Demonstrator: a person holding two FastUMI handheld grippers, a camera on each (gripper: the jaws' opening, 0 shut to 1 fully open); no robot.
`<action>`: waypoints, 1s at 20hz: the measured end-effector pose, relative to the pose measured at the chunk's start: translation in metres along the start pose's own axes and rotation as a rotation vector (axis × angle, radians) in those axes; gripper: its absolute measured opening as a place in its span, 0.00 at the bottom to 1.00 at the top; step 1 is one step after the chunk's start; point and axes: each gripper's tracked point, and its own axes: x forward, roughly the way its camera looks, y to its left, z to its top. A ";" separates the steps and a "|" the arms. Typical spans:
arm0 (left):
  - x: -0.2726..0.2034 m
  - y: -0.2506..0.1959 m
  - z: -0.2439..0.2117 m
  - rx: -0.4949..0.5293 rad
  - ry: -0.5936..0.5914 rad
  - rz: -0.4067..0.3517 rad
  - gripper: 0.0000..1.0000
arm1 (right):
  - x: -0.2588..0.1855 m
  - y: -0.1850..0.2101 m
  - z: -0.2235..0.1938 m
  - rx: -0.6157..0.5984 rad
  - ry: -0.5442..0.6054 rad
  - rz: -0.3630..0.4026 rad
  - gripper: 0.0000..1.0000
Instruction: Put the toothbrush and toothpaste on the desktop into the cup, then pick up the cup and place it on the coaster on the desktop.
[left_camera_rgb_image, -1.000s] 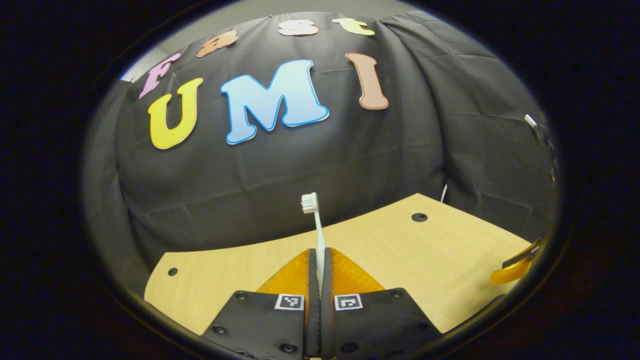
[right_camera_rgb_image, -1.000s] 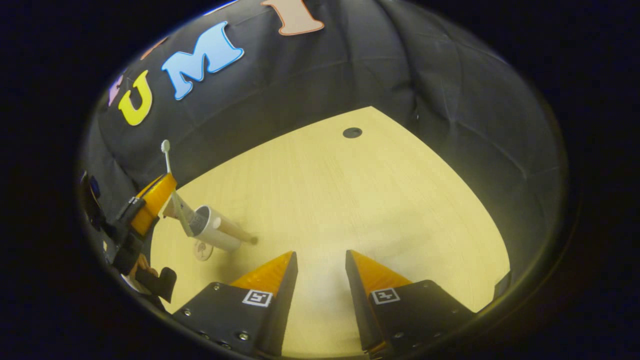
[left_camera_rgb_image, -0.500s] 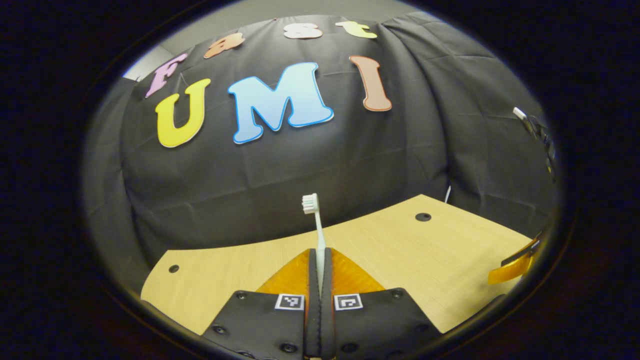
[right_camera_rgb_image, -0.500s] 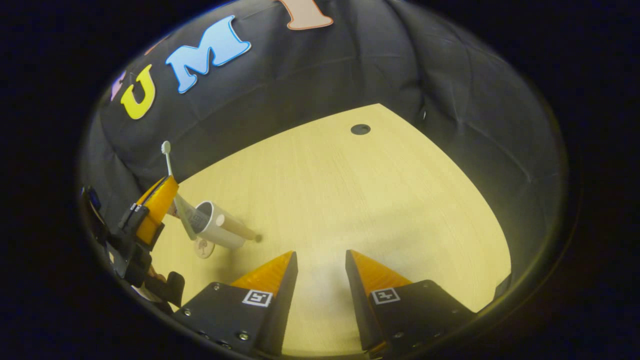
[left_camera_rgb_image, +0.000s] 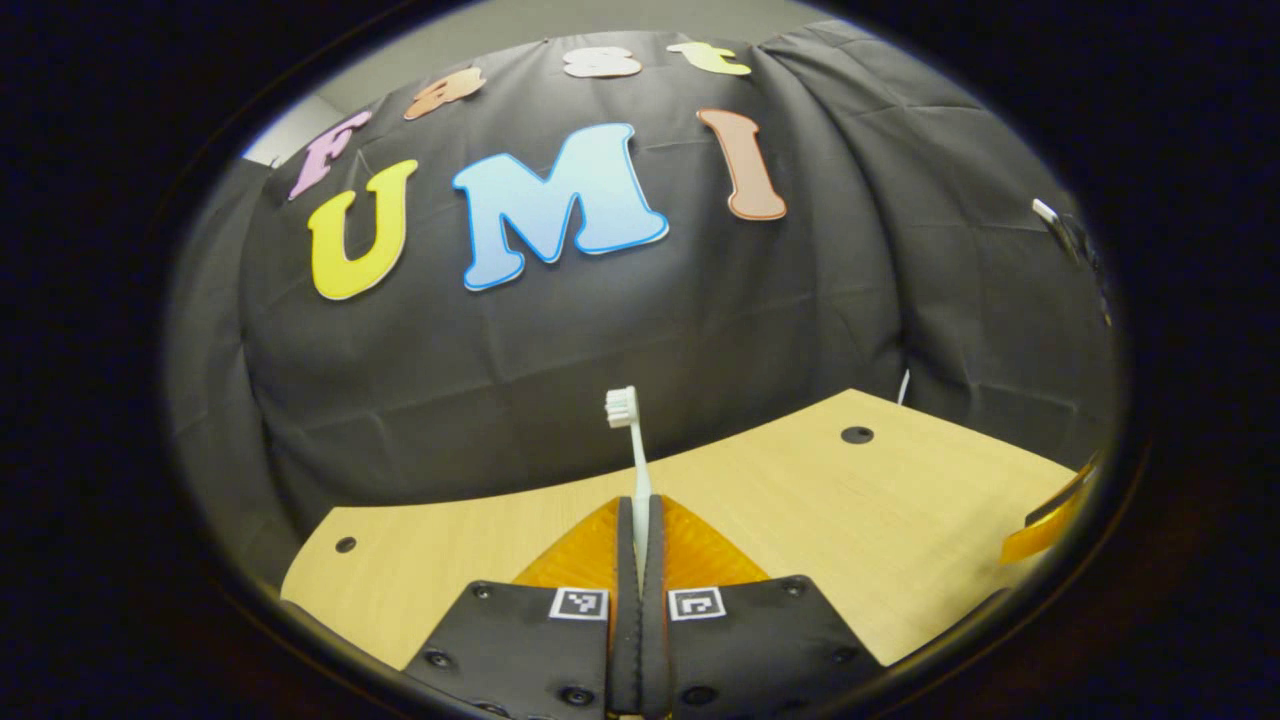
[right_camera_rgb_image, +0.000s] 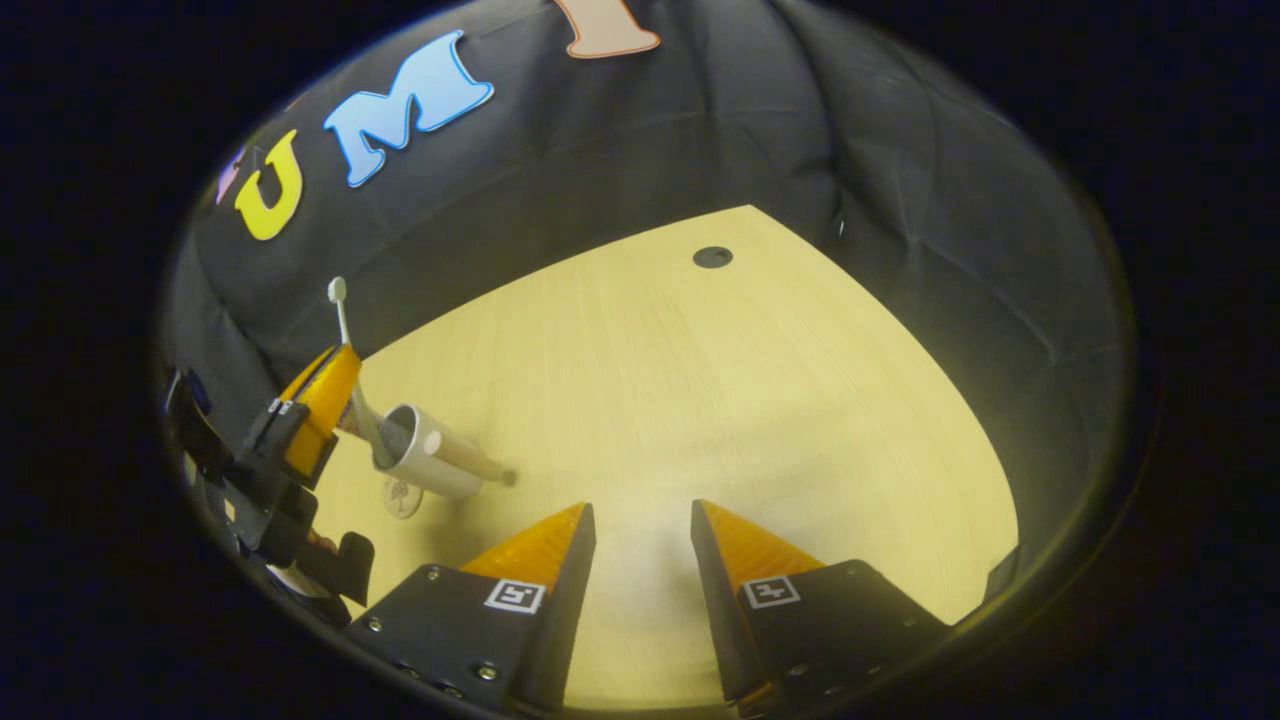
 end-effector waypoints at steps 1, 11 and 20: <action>0.000 -0.001 0.000 -0.004 -0.001 0.000 0.08 | 0.001 0.000 0.000 0.002 0.002 0.000 0.57; -0.004 0.000 -0.007 -0.057 0.034 0.004 0.15 | 0.007 0.005 -0.004 -0.023 0.029 0.022 0.57; -0.027 0.005 -0.003 -0.109 0.039 0.016 0.21 | 0.009 0.017 -0.006 -0.046 0.047 0.058 0.57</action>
